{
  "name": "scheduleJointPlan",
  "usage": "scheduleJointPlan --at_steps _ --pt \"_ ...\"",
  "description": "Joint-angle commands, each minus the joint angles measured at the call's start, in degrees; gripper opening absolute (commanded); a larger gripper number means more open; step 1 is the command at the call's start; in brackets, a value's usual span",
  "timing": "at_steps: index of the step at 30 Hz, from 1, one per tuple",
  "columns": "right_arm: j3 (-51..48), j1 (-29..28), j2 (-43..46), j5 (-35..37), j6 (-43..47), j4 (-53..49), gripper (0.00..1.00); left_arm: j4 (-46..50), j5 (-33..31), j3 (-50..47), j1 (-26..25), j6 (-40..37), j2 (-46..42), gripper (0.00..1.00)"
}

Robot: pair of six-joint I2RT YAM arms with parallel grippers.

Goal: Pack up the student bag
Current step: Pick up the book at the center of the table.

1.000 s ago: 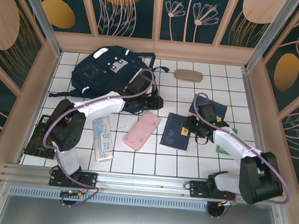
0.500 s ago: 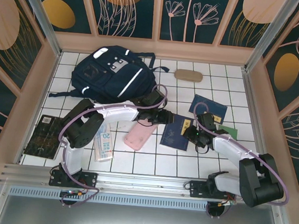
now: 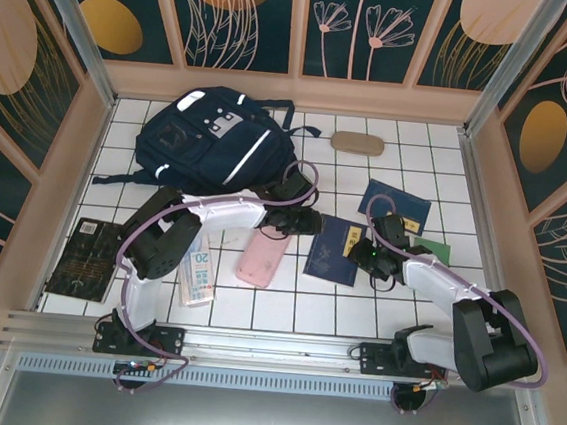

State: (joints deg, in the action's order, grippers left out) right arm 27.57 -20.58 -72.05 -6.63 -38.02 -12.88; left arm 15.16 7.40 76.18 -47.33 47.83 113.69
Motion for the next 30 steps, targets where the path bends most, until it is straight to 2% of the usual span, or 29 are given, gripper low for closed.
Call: scheduleJointPlan --at_steps 1,5,9,20,27,30 --pt "-1.4 -1.7 -1.3 -2.2 -1.3 1.6 0.37 5.5 -2.5 -1.6 0.0 -0.8 -1.5 0.47" --pt "-1.6 -2.0 -1.2 -1.9 -1.6 1.5 0.37 -0.3 3.9 -3.0 -0.8 -0.2 -4.2 0.48" --pt "-2.2 -2.3 -1.0 -2.0 -2.1 2.0 0.32 -2.6 8.1 -2.8 -1.7 -0.1 -3.9 0.49" --pt "-3.5 -3.1 -1.2 -2.8 -2.8 3.6 0.27 1.6 6.0 -4.5 -2.0 0.8 2.1 0.49" --pt "-3.8 -4.9 -1.6 -4.0 -4.5 6.0 0.21 0.6 8.3 -3.2 -2.2 0.9 4.9 0.48" --pt "-3.9 -5.3 -2.0 -5.4 -5.4 7.8 0.2 -5.1 13.2 -3.9 -2.3 2.6 4.0 0.47"
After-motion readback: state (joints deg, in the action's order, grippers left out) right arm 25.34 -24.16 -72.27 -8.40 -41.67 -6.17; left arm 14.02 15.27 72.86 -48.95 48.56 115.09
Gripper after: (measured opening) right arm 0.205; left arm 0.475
